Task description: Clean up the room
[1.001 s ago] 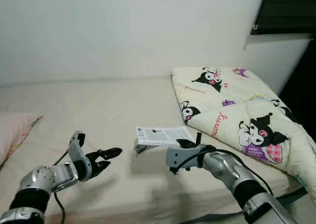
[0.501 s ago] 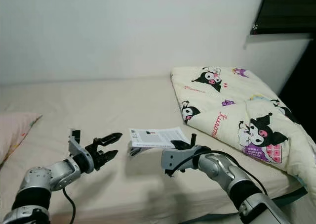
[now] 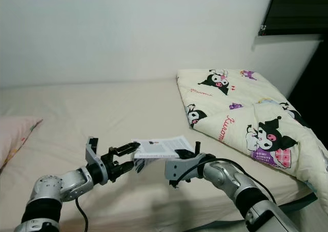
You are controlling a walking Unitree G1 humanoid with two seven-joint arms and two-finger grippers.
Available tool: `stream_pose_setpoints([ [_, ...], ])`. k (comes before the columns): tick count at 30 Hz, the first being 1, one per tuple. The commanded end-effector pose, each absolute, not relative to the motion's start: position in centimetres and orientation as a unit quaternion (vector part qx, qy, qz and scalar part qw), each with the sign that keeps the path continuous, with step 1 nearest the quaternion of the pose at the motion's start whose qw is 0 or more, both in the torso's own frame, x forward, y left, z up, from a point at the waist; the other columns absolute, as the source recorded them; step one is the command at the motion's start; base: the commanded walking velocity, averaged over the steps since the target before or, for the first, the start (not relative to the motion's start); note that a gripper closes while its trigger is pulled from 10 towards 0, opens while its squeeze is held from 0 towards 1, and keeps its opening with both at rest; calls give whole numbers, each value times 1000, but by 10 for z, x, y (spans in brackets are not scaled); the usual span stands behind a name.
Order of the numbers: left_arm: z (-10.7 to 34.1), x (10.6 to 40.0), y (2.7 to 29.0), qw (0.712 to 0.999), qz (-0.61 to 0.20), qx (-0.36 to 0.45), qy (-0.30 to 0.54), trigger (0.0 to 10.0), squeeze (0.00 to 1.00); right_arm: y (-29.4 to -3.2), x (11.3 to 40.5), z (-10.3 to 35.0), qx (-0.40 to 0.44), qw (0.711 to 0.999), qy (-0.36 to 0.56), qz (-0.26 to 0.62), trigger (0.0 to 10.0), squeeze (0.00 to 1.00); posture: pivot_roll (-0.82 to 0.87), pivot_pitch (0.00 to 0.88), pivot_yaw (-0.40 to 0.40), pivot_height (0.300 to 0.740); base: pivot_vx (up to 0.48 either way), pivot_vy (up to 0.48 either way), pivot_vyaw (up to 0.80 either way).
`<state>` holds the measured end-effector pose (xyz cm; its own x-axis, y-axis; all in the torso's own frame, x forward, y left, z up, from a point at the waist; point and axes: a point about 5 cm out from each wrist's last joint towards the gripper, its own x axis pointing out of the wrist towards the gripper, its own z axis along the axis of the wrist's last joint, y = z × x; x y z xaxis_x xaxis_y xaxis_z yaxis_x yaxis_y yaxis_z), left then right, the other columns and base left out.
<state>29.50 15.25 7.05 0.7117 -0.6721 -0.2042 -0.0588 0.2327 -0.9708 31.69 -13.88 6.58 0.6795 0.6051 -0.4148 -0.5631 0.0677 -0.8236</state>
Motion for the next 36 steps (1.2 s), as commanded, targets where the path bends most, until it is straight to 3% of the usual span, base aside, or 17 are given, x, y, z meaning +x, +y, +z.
stream_pose_setpoints([
  [1,70,293,148,716,-218,-579,323,10000,0,-133,322,75,-555,728,-44,400,10000,0,4,10,-65,730,0,0,0],
  [10,60,292,142,722,-194,-562,354,10000,0,-116,320,75,-561,705,-68,429,10000,0,5,7,-60,730,0,0,0],
  [22,52,292,151,735,-154,-547,369,10000,0,-114,321,78,-560,709,-77,420,10000,0,7,11,-52,730,0,0,0],
  [24,51,292,154,745,-148,-537,367,10000,0,-117,323,78,-563,712,-72,413,10000,0,10,13,-51,730,0,0,0],
  [26,48,297,169,785,-111,-505,341,10000,0,-130,328,80,-573,719,-57,389,10000,0,12,15,-45,730,0,0,0],
  [27,48,297,169,785,-111,-505,341,10000,0,-130,328,80,-573,719,-57,389,10000,0,12,15,-45,730,0,0,0],
  [31,54,306,197,833,-63,-472,283,10000,0,-157,340,87,-596,730,-28,335,10000,0,12,12,-40,730,0,0,0],
  [34,61,309,211,842,-49,-473,255,10000,0,-171,345,91,-608,733,-9,304,10000,0,12,12,-40,730,0,0,0],
  [36,67,311,221,826,-40,-507,242,10000,0,-183,348,94,-618,736,2,278,10000,0,13,10,-39,730,0,0,0],
])
